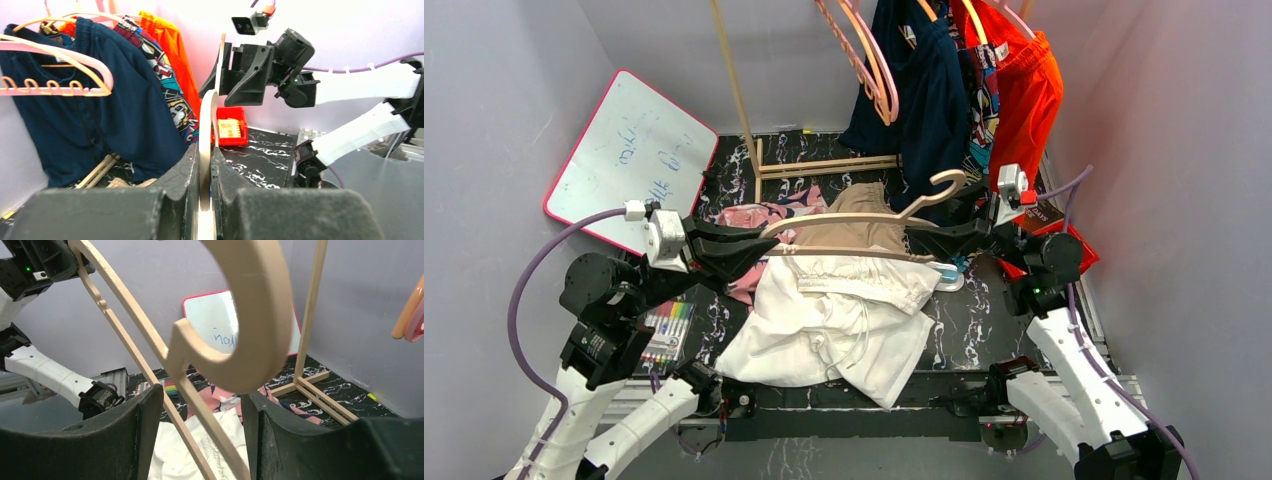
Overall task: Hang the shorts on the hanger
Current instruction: Hang the shorts on the hanger.
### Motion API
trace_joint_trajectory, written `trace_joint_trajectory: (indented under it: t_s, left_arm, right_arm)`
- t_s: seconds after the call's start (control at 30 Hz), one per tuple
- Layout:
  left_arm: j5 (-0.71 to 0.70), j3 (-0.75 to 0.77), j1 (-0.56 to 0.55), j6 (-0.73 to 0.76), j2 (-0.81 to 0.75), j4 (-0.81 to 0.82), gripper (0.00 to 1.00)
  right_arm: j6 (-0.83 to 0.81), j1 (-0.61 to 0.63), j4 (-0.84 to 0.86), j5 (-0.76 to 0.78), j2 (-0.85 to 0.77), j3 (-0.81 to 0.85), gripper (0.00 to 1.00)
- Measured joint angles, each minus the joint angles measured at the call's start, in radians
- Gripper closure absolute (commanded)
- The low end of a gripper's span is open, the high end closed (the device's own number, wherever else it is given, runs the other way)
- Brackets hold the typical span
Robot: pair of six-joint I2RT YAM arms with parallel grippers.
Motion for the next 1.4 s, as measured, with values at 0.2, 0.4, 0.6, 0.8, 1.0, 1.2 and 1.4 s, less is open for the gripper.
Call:
trace_joint_trajectory:
  t_s: [0.2,0.4,0.6,0.8,1.0,1.2,1.4]
  left_arm:
    - [0.061,-0.005,0.0,-0.067,0.0,0.053,1.0]
    - [0.101,-0.019,0.0,-0.126,0.011,0.119,1.0]
    - [0.118,-0.031,0.0,-0.143,0.027,0.142,1.0]
    - [0.12,-0.045,0.0,-0.143,0.063,0.169,1.0]
    - [0.122,-0.052,0.0,-0.148,0.074,0.193,1.0]
    - [0.112,-0.052,-0.001,-0.146,0.074,0.2,0.75]
    - [0.004,-0.082,-0.002,-0.113,0.064,0.166,0.87]
  right_arm:
    - [0.033,0.0,0.009,-0.04,-0.01,-0.003,0.37]
    - [0.116,0.0,0.072,-0.084,-0.034,-0.014,0.42]
    - [0.219,0.001,0.168,-0.116,-0.055,-0.019,0.44]
    - [0.285,0.001,0.219,-0.137,-0.055,-0.019,0.6]
    - [0.284,-0.002,0.192,-0.138,-0.056,-0.019,0.75]
    - [0.259,-0.002,0.147,-0.141,-0.061,-0.019,1.0]
    - [0.182,0.0,0.006,-0.143,-0.089,-0.006,1.0]
